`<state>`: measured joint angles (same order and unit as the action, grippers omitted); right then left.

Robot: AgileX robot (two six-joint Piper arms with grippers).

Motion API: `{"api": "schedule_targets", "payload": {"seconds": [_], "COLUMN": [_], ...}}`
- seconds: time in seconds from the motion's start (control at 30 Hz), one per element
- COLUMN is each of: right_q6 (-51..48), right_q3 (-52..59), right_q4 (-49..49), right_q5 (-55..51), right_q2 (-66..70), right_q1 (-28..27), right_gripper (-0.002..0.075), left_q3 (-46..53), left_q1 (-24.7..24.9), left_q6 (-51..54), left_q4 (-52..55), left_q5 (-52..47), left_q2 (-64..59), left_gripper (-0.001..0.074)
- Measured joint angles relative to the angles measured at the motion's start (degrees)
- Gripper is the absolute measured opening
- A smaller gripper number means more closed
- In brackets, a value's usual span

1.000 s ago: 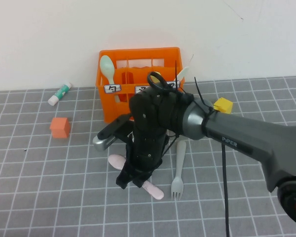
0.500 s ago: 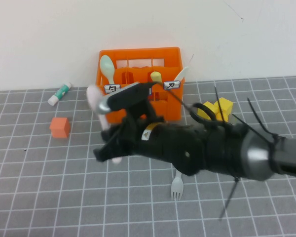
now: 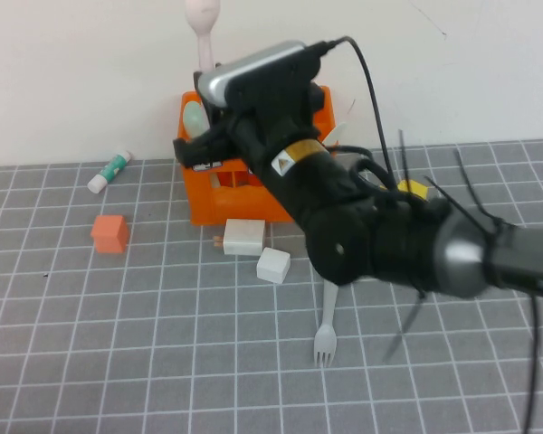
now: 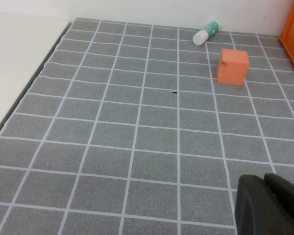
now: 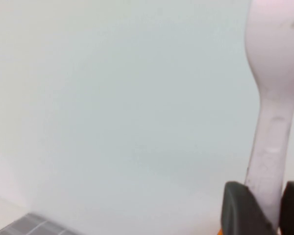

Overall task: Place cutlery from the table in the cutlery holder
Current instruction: Place the spoon on the box

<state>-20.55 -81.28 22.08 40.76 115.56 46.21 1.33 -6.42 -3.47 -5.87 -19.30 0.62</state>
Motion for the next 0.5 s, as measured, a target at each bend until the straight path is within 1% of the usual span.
{"api": "schedule_targets", "payload": {"seconds": [0.13, 0.37, 0.5], "right_q6": [-2.2, -5.32, -6.34], "right_q3": [-6.63, -19.03, -22.97], "right_q4": [-0.1, -2.07, -2.27], "right_q5": [-1.66, -10.52, -14.7], "right_q2": [5.05, 14.81, 18.58], "right_q1": [-1.7, -3.99, -4.69], "right_gripper": [0.0153, 0.0153, 0.0153], "left_q3": [0.0, 0.0, 0.0], "left_q1": [0.0, 0.0, 0.0], "left_q6": [0.0, 0.0, 0.0], "left_q4": [0.02, 0.12, 0.12], "left_q5": [0.0, 0.0, 0.0], "left_q2": [0.0, 0.0, 0.0], "left_gripper": [-0.0001, -0.0001, -0.0001]}}
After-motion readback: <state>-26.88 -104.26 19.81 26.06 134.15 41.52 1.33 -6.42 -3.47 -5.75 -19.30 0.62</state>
